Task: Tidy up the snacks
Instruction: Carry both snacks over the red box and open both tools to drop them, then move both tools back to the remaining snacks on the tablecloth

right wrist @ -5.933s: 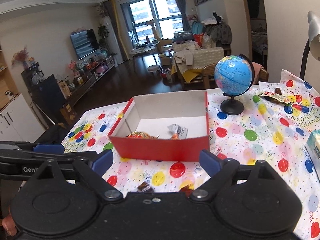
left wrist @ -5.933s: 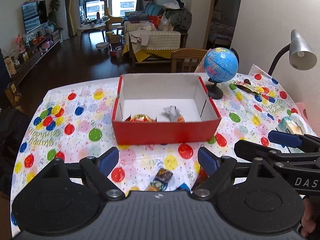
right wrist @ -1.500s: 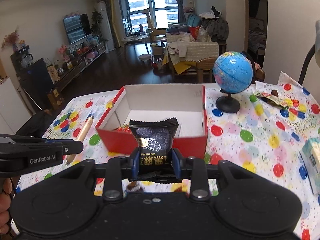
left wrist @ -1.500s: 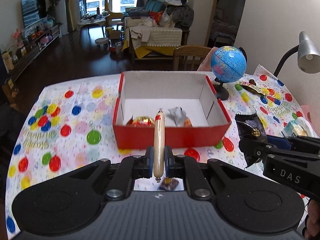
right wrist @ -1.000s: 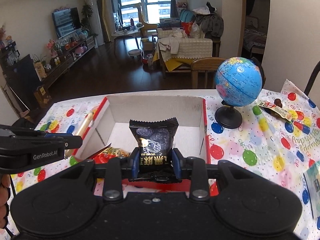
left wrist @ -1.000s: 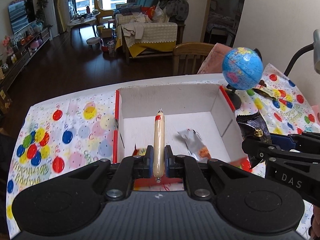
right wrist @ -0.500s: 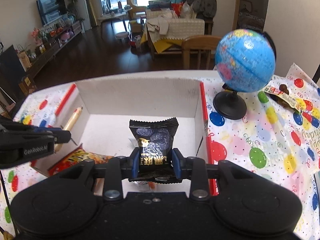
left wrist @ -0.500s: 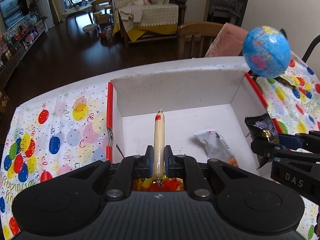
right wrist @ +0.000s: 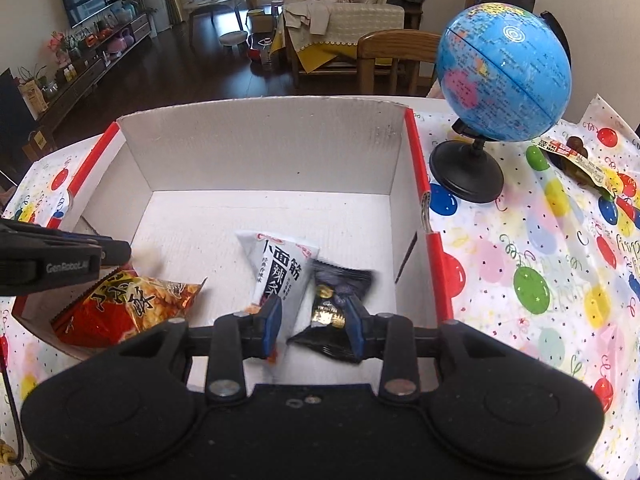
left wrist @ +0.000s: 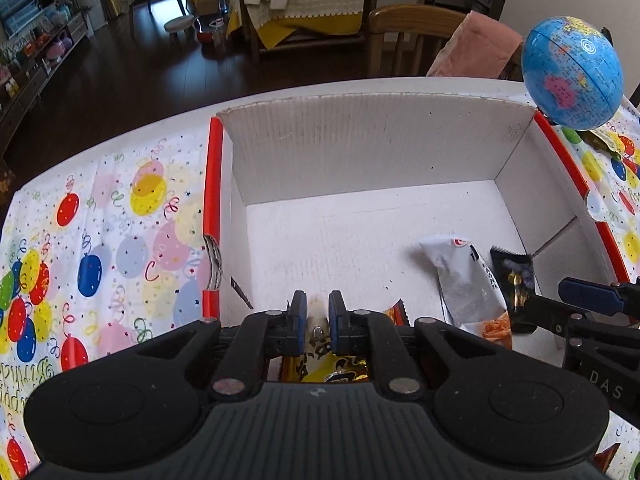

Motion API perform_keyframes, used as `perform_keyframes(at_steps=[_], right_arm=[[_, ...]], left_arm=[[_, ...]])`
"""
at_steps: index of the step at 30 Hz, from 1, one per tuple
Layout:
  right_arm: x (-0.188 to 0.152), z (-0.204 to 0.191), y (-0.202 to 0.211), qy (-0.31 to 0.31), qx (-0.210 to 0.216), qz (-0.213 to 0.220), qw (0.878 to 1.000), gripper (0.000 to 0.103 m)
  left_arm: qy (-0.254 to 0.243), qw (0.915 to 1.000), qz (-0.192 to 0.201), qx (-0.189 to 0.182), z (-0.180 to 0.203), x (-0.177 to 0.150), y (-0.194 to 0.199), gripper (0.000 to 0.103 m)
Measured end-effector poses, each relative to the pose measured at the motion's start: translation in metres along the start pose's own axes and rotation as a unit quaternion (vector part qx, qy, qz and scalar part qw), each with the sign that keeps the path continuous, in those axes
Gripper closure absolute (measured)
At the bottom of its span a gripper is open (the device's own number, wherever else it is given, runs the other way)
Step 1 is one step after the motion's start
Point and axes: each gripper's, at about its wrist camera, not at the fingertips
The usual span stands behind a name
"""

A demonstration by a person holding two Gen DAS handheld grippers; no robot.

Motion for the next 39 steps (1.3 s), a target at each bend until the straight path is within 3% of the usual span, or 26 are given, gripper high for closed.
perform_keyframes(at_steps=[8, 25, 29, 31, 32, 33, 39], right_arm=[[-0.001, 0.002, 0.008, -0.006, 0.010, 0.003, 1.000, 0.063], [-0.016, 0.008, 0.076, -0.011, 0.052, 0.053, 0.997, 0.039], [-0.025, 0.009, 0.096, -0.009, 0.062, 0.068, 0.996, 0.031], [-0.029, 0.010, 0.106, -0.008, 0.068, 0.074, 0.995, 0.028], [-0.032, 0.011, 0.110, -0.008, 0.069, 0.077, 0.995, 0.027], [-0.035, 0.012, 0.115, -0.008, 0.071, 0.080, 0.994, 0.026], [-0.052, 0.019, 0.142, -0.003, 0.086, 0.094, 0.992, 0.020]], left_arm=[[0.019, 0.9997, -0.014, -0.009, -0.004, -0.003, 0.007, 0.092], [0.031, 0.9990, 0.032, -0.008, 0.007, -0.025, 0.083, 0.085], [0.036, 0.9982, 0.048, -0.004, 0.012, -0.036, 0.105, 0.072], [0.042, 0.9976, 0.054, -0.007, 0.014, -0.042, 0.116, 0.058], [0.045, 0.9973, 0.058, -0.008, 0.015, -0.045, 0.121, 0.043], [0.048, 0.9967, 0.064, -0.009, 0.017, -0.049, 0.127, 0.036], [0.054, 0.9952, 0.081, -0.013, 0.028, -0.070, 0.159, 0.036]])
Point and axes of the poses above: each gripper's, at about its wrist camera, not at the fingertips, and y roughly against the way its jaws point, z to its right, x to its top, and after that the axes turned 6 degrees about -y, right-handed
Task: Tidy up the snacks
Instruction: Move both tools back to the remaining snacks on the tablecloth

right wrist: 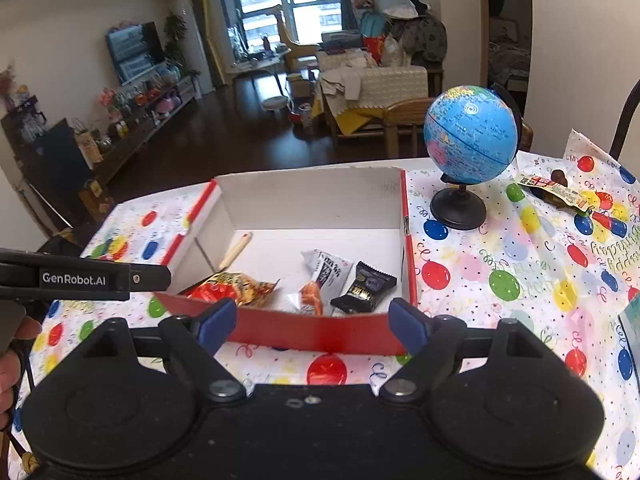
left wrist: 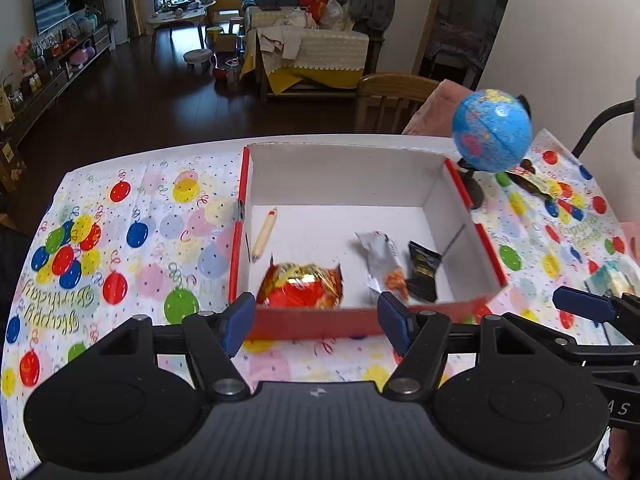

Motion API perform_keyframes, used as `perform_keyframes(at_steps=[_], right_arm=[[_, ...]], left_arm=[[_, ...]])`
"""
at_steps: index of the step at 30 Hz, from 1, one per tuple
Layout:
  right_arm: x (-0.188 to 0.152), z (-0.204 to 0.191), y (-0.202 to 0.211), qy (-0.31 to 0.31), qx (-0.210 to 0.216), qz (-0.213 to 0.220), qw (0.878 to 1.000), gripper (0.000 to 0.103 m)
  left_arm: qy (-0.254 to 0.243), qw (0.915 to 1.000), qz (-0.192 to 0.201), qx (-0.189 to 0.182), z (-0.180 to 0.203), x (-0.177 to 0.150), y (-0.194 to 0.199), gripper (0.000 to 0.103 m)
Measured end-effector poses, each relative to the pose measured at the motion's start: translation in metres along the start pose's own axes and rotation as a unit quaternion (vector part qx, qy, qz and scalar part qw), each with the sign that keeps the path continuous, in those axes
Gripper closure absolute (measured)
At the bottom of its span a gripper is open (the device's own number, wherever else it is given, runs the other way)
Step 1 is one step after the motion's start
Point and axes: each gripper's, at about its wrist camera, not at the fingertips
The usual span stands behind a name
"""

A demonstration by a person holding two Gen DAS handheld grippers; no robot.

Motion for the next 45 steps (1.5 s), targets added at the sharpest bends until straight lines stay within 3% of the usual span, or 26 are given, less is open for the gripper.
perform_keyframes(at_steps=[4, 12, 22, 30, 35, 45], right_arm=[[-0.011, 0.000, 0.020, 0.005, 0.001, 0.010, 1.000, 0.010], [-0.038, 0.006, 0.054, 0.005, 0.019, 0.018, 1.000, 0.010], [-0.084, 0.013, 0.082, 0.002, 0.028, 0.021, 0.999, 0.008], [-0.121, 0.030, 0.070, -0.008, 0.002, -0.008, 1.000, 0.008], [-0.140, 0.039, 0.052, -0.005, -0.014, -0.031, 0.999, 0.011], [-0.169, 0.043, 0.017, 0.008, -0.046, -0.073, 0.996, 0.019]], left_arm=[[0.002, 0.9998, 0.013, 0.012, 0.008, -0.015, 0.022, 0.035], [0.020, 0.9992, 0.036, -0.001, 0.016, -0.051, 0.061, 0.032], [0.056, 0.9980, 0.026, 0.008, 0.017, -0.101, 0.079, 0.022], [0.076, 0.9968, 0.013, 0.019, 0.016, -0.133, 0.068, 0.018], [0.089, 0.9955, -0.026, 0.020, 0.011, -0.149, 0.044, 0.018], [0.089, 0.9910, -0.077, 0.064, 0.001, -0.169, -0.003, 0.018]])
Point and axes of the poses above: each gripper's, at about its wrist camera, not at the fingertips, and y roughly against the way its jaws point, z to its right, x to its top, and after that the axes turned 6 degrees about -y, right-handed
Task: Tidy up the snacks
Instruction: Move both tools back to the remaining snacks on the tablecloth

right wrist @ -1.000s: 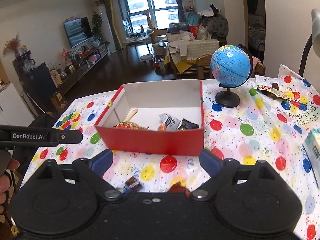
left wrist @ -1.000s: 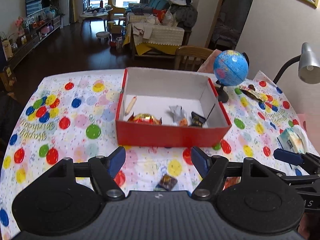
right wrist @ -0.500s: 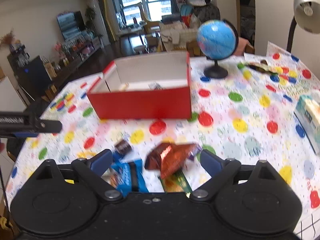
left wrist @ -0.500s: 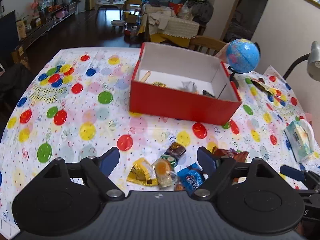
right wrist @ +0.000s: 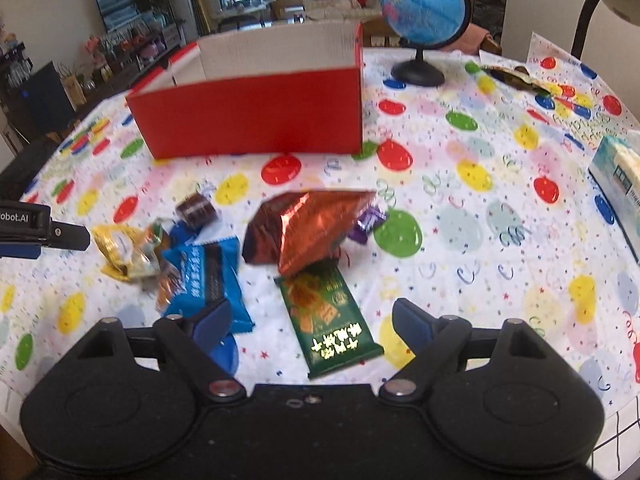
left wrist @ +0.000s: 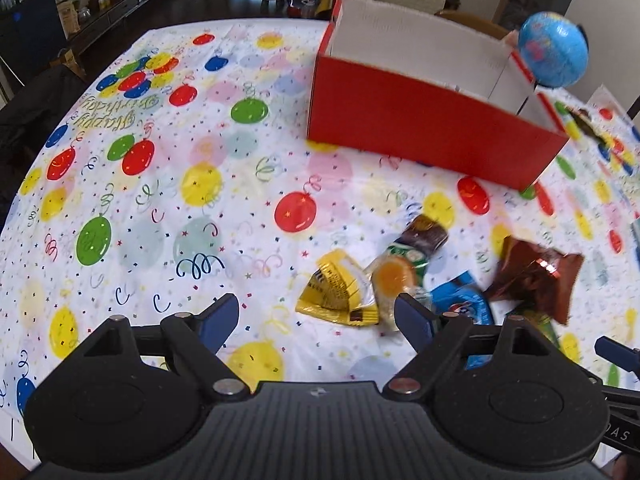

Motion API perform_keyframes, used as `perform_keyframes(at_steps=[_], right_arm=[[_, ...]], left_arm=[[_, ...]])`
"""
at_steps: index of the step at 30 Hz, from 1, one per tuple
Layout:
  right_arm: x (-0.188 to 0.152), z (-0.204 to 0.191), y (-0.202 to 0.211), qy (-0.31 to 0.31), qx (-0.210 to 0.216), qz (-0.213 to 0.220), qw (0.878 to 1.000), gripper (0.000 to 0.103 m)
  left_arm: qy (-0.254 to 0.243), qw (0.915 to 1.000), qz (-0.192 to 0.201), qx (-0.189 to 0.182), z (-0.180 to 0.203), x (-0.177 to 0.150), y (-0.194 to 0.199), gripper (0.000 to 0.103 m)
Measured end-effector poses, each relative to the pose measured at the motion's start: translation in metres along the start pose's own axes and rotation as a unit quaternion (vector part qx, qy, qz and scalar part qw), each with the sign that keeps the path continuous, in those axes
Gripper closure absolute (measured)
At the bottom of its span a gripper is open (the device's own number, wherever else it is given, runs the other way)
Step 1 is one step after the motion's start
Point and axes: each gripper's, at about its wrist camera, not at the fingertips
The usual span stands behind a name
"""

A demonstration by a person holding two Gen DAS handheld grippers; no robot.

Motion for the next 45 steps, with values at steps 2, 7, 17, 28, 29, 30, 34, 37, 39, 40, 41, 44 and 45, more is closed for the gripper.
perform_keyframes(at_steps=[2, 7, 17, 28, 29, 30, 34, 37, 39, 40, 41, 44, 45], right_arm=[[-0.002, 0.000, -0.007, 0.003, -0.004, -0.009, 1.000, 0.021], [-0.004, 0.001, -0.022, 0.008, -0.019, -0.022, 1.000, 0.025], [-0.001, -0.003, -0.040, 0.014, -0.029, -0.038, 0.999, 0.034], [-0.003, -0.006, -0.045, 0.039, -0.041, -0.041, 0.998, 0.050], [-0.003, -0.006, -0.044, 0.041, -0.041, -0.041, 0.997, 0.052], [-0.004, -0.007, -0.044, 0.044, -0.041, -0.040, 0.997, 0.053], [-0.004, -0.009, -0.042, 0.047, -0.045, -0.039, 0.997, 0.055], [-0.005, -0.007, -0.039, 0.040, -0.049, -0.036, 0.997, 0.056], [-0.006, -0.006, -0.036, 0.032, -0.050, -0.036, 0.998, 0.057], [-0.007, -0.005, -0.034, 0.028, -0.049, -0.036, 0.998, 0.057], [-0.008, -0.004, -0.032, 0.025, -0.047, -0.037, 0.998, 0.057], [-0.011, -0.003, -0.024, 0.015, -0.043, -0.032, 0.998, 0.057], [-0.012, -0.002, -0.021, 0.010, -0.042, -0.030, 0.999, 0.057]], left_arm=[[-0.003, 1.0000, -0.007, 0.003, 0.000, -0.001, -0.008, 0.018], [0.005, 0.9998, -0.017, 0.012, -0.004, -0.001, -0.024, 0.018], [0.012, 0.9990, -0.044, 0.005, -0.010, 0.006, -0.053, 0.018], [0.011, 0.9987, -0.048, -0.014, -0.012, 0.007, -0.064, 0.022], [0.010, 0.9988, -0.047, -0.014, -0.012, 0.007, -0.064, 0.026], [0.009, 0.9988, -0.045, -0.015, -0.012, 0.007, -0.063, 0.035], [0.010, 0.9989, -0.039, -0.024, -0.013, 0.010, -0.058, 0.053], [0.018, 0.9989, -0.035, -0.024, -0.018, 0.010, -0.056, 0.055], [0.028, 0.9987, -0.036, -0.023, -0.022, 0.010, -0.054, 0.055], [0.032, 0.9986, -0.037, -0.023, -0.024, 0.010, -0.053, 0.055], [0.034, 0.9985, -0.037, -0.022, -0.024, 0.009, -0.052, 0.055], [0.032, 0.9987, -0.036, -0.015, -0.023, 0.007, -0.046, 0.055], [0.031, 0.9988, -0.035, -0.014, -0.021, 0.006, -0.043, 0.055]])
Point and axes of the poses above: each gripper's, at about its wrist camera, not at the fingertips, and y roughly against the way its jaws point, z to its right, x to its top, and after that the axes turned 6 degrees about -y, right-handed
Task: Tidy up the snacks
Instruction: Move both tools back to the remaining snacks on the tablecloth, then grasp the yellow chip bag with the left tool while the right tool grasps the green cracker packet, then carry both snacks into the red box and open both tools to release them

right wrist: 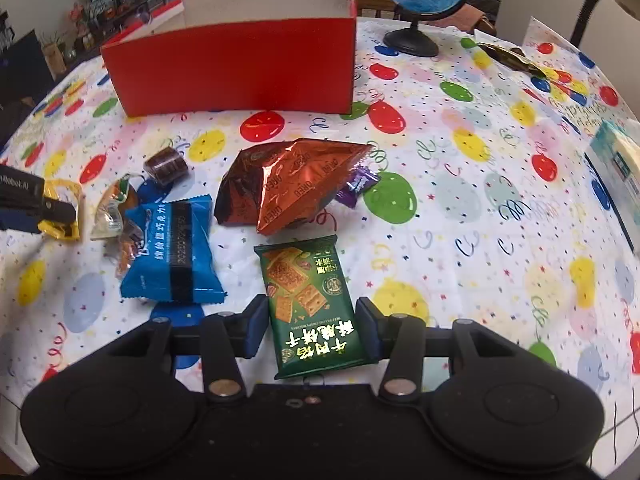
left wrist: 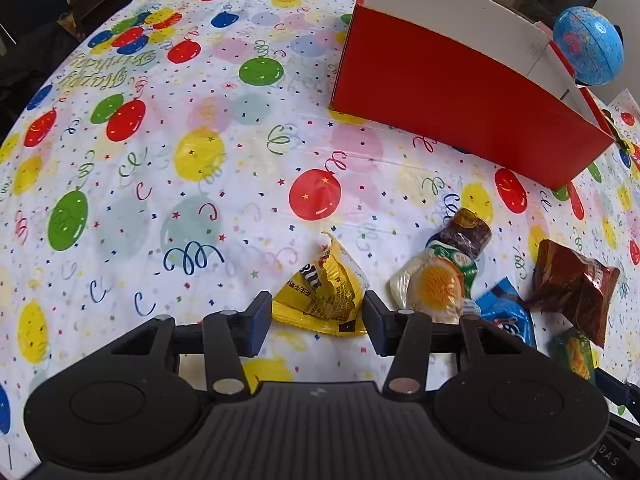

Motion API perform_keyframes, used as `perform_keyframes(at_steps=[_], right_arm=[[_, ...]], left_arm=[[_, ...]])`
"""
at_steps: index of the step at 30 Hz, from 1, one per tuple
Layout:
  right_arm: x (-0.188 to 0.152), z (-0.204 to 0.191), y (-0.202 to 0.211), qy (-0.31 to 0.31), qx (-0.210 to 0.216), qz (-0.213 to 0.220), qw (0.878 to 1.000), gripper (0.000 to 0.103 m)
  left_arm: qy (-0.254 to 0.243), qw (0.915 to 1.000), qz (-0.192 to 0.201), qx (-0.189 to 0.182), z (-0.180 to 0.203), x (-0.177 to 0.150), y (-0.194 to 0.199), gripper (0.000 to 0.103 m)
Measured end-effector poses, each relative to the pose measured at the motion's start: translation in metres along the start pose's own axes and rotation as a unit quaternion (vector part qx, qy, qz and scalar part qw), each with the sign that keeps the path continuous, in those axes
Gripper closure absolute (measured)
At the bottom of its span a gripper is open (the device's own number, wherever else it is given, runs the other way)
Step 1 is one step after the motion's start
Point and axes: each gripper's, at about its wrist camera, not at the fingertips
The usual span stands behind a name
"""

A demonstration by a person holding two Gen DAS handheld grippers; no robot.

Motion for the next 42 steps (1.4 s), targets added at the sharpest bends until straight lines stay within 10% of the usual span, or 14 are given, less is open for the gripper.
perform_keyframes(at_steps=[19, 42], right_arm=[[0.008, 0.023, 0.065, -0.055, 0.032, 0.068, 0.996, 0.057], [0.121, -0.017, 0.098, -0.009, 0.060, 0.151, 0.987, 0.057]], left_arm=[[-0.048, 0.9963, 0.069, -0.014, 0.042, 0.004, 0.080, 0.055], [-0.111, 0.9842, 0.138, -0.010, 0.065, 0.084, 0.121, 0.055]])
Point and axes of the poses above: each gripper's, at about its wrist camera, not at the fingertips, and y roughly against the way its jaws point, z to its right, x to its top, and after that the axes turned 6 degrees about -y, right-handed
